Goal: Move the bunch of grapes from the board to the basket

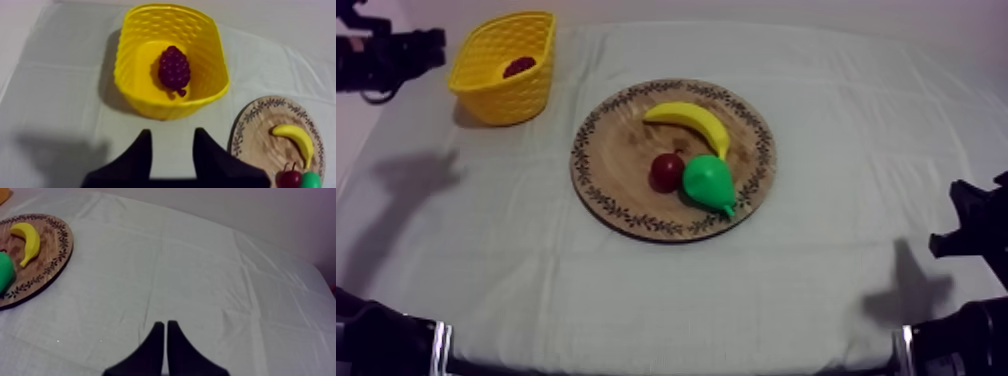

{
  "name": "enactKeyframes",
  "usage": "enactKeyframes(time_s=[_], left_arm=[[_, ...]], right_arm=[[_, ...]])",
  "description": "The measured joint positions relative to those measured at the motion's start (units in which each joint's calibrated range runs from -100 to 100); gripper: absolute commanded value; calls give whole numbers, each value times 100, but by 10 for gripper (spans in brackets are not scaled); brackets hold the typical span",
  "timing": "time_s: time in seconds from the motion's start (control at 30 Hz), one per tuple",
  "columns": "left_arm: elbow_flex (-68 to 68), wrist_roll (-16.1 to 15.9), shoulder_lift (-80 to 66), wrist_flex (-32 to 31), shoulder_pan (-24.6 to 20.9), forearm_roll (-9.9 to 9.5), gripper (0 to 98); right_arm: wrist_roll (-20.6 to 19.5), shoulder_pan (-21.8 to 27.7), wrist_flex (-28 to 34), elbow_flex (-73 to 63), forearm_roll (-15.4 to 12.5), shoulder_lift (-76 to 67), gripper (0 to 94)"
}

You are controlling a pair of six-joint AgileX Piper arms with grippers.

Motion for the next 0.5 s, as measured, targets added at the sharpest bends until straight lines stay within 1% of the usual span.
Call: enactKeyframes(time_s=[0.07,0.17,0.4,0.5], left_arm=[[535,-53,-419,-191,-66,42,76],[1260,-201,-1011,-283,-123,118,26],[2919,-656,-2571,-403,-142,272,2],[3524,-810,-3222,-423,-60,301,1]], right_arm=[[0,0,0,0,0,0,5],[0,0,0,0,0,0,5],[0,0,0,0,0,0,5],[0,0,0,0,0,0,5]])
